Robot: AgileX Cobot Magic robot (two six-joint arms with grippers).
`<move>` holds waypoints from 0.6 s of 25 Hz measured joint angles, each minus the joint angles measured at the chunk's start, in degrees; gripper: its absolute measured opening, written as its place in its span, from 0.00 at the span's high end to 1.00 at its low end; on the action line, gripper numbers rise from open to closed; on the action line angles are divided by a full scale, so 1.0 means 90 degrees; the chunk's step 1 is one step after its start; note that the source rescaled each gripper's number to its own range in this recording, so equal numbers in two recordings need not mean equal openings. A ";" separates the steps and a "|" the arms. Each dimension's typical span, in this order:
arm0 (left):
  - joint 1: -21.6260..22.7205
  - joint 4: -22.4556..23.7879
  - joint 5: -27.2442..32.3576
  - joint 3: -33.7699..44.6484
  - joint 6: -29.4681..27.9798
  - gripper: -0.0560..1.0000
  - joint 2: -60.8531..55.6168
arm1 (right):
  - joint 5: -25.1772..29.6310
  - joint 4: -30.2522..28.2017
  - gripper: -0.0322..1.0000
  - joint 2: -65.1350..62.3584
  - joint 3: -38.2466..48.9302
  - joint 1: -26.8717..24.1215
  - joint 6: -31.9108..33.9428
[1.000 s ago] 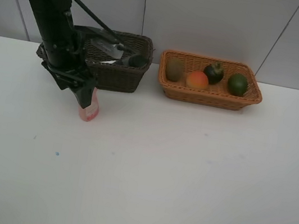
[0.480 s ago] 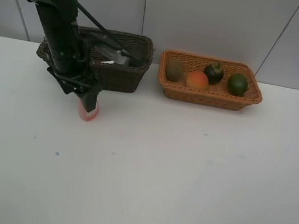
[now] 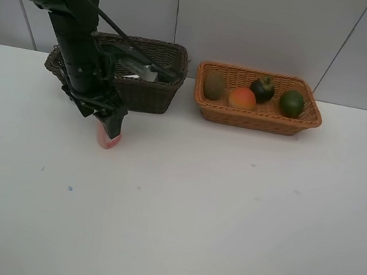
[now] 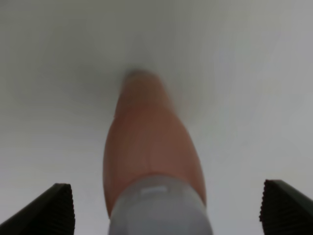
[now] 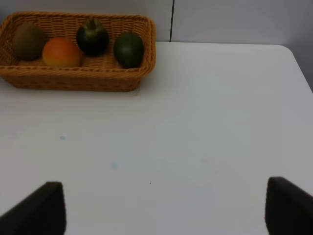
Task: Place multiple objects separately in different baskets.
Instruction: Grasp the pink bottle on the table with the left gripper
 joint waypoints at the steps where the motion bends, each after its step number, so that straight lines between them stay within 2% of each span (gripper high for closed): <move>1: 0.0000 0.0000 -0.0044 0.0000 0.0000 0.00 0.0000 | 0.0000 0.0000 0.01 0.0000 0.0000 0.0000 0.0000; 15: 0.0000 0.0000 -0.0098 0.0000 -0.0005 0.00 0.0213 | 0.0000 0.0000 0.01 0.0000 0.0000 0.0000 0.0000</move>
